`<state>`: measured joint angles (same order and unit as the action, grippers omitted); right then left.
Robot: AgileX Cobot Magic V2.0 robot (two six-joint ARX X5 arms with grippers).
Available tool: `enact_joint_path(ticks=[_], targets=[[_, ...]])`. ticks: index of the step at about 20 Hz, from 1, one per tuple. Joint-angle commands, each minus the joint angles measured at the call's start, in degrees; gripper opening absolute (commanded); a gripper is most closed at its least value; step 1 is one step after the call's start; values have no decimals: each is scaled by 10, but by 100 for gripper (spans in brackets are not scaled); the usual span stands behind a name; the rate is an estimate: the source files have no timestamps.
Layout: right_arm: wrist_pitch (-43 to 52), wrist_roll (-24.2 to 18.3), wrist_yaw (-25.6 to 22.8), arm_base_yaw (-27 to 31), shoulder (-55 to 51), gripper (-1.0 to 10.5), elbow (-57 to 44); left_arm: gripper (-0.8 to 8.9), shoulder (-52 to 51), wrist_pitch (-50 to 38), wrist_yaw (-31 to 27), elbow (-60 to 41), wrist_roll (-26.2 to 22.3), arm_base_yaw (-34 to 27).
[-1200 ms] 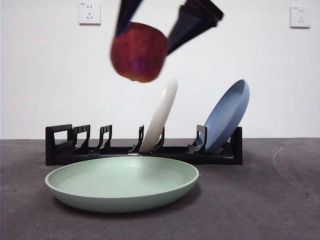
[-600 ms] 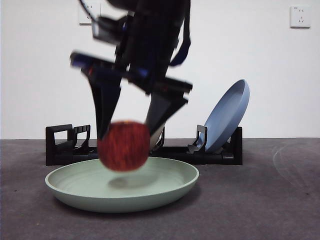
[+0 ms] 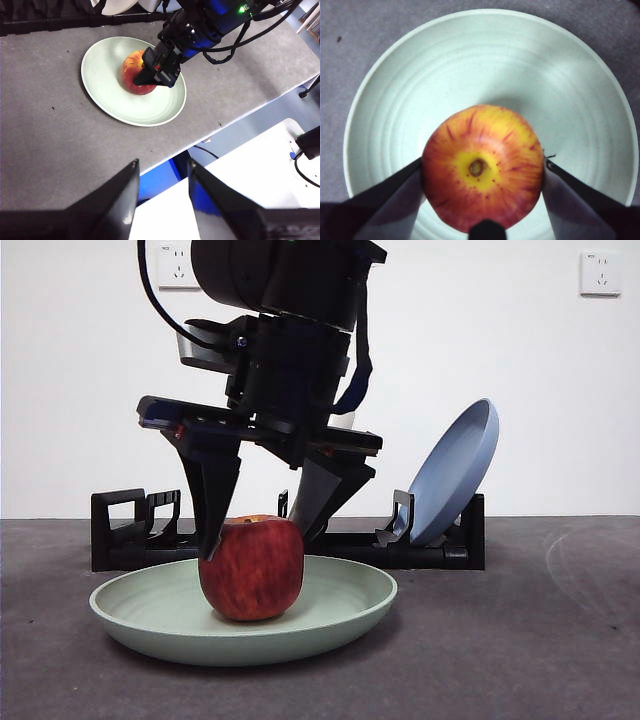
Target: Take the green plate from the plate rack,put the plate on the table,take the apple from the table,put the apple in the plate
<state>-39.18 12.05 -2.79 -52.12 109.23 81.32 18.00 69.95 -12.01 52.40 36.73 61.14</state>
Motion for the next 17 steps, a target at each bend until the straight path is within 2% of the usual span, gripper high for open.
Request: enact_joint_path(ticks=[1, 3, 4, 11, 17], targets=[[0, 4, -1, 0, 13, 461, -2, 157, -1, -6, 0, -2, 4, 1], [0, 4, -1, 0, 13, 603, -2, 157, -1, -6, 0, -2, 2, 1], [0, 5, -1, 0, 13, 639, -2, 157, -1, -6, 0, -2, 2, 1], [-9, 13, 9, 0, 10, 637, -1, 157, -1, -6, 0, -2, 1, 1], [-82, 12, 9, 0, 3, 635, 43, 157, -1, -14, 0, -2, 0, 1]])
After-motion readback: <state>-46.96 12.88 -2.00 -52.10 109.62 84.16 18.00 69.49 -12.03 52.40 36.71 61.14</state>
